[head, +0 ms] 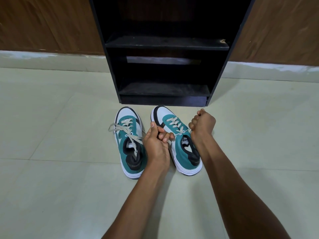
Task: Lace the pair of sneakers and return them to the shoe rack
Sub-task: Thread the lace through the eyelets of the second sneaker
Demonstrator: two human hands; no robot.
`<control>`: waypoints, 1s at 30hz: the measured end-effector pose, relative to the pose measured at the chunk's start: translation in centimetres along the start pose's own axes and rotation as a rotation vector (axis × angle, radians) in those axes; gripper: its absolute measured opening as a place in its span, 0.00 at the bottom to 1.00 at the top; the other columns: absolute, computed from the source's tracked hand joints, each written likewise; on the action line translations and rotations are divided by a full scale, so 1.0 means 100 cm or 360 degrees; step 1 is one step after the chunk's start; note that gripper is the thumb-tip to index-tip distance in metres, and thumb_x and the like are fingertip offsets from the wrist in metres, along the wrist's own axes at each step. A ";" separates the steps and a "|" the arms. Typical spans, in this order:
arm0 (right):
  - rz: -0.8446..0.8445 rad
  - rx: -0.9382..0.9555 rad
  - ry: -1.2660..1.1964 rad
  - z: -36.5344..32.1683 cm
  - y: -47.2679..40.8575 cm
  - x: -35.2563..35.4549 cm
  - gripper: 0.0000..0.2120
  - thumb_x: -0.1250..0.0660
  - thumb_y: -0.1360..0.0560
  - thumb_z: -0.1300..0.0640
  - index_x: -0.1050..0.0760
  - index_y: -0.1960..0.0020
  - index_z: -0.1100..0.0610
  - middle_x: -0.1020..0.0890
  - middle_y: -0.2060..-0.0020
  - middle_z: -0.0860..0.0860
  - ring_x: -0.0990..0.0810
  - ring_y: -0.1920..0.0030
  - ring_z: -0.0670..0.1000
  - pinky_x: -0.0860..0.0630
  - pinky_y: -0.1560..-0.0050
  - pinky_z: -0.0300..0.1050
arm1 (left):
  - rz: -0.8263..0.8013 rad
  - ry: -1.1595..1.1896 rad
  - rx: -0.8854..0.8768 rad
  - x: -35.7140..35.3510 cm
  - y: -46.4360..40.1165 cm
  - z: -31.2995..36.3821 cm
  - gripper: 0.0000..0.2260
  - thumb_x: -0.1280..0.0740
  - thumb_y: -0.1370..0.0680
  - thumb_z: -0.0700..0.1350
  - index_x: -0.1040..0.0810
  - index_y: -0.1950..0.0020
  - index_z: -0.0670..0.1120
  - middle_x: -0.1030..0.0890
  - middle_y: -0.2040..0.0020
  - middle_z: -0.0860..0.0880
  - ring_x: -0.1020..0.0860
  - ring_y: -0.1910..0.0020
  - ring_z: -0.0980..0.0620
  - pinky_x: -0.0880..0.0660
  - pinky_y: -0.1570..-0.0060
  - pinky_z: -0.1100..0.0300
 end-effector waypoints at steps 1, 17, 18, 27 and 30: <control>-0.0014 0.0031 -0.0013 0.000 0.001 0.000 0.15 0.43 0.21 0.65 0.33 0.66 0.56 0.39 0.77 0.48 0.44 0.81 0.46 0.48 0.80 0.36 | 0.0016 0.0011 0.0005 -0.001 -0.001 0.001 0.19 0.41 0.15 0.47 0.31 0.65 0.43 0.37 0.75 0.51 0.38 0.77 0.54 0.31 0.68 0.57; -0.0612 0.0307 0.0099 -0.007 0.055 0.018 0.11 0.40 0.19 0.60 0.18 0.48 0.60 0.14 0.58 0.55 0.20 0.65 0.53 0.23 0.63 0.46 | -0.0156 -0.0625 -0.0038 -0.020 -0.005 0.017 0.13 0.43 0.16 0.38 0.20 0.53 0.40 0.19 0.64 0.46 0.26 0.71 0.51 0.25 0.65 0.58; -0.0637 0.0311 0.0136 -0.008 0.056 0.020 0.12 0.41 0.20 0.61 0.18 0.46 0.61 0.14 0.57 0.55 0.19 0.64 0.53 0.22 0.61 0.47 | -0.0191 -0.0700 -0.0052 -0.022 -0.005 0.018 0.12 0.42 0.16 0.37 0.19 0.50 0.40 0.17 0.61 0.45 0.23 0.69 0.51 0.22 0.63 0.59; -0.0759 0.0458 0.0489 -0.007 0.063 0.027 0.16 0.42 0.18 0.65 0.19 0.37 0.55 0.14 0.52 0.54 0.17 0.58 0.51 0.18 0.60 0.45 | -0.0334 -0.1140 -0.0115 -0.026 -0.010 0.030 0.04 0.30 0.21 0.40 0.18 0.51 0.40 0.13 0.59 0.46 0.15 0.61 0.52 0.19 0.60 0.63; -0.0768 0.0522 0.0531 -0.006 0.063 0.026 0.14 0.40 0.17 0.64 0.19 0.38 0.55 0.15 0.53 0.55 0.18 0.58 0.51 0.20 0.58 0.44 | -0.0392 -0.1081 -0.0127 -0.030 -0.006 0.031 0.02 0.31 0.21 0.35 0.21 0.52 0.37 0.15 0.69 0.51 0.18 0.71 0.58 0.23 0.69 0.68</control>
Point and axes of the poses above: each hand's wrist, its own y-axis away from the middle knuckle, its own x-axis out of the back of the hand, z = x × y, the point moved 1 cm from there along -y, towards the middle knuckle
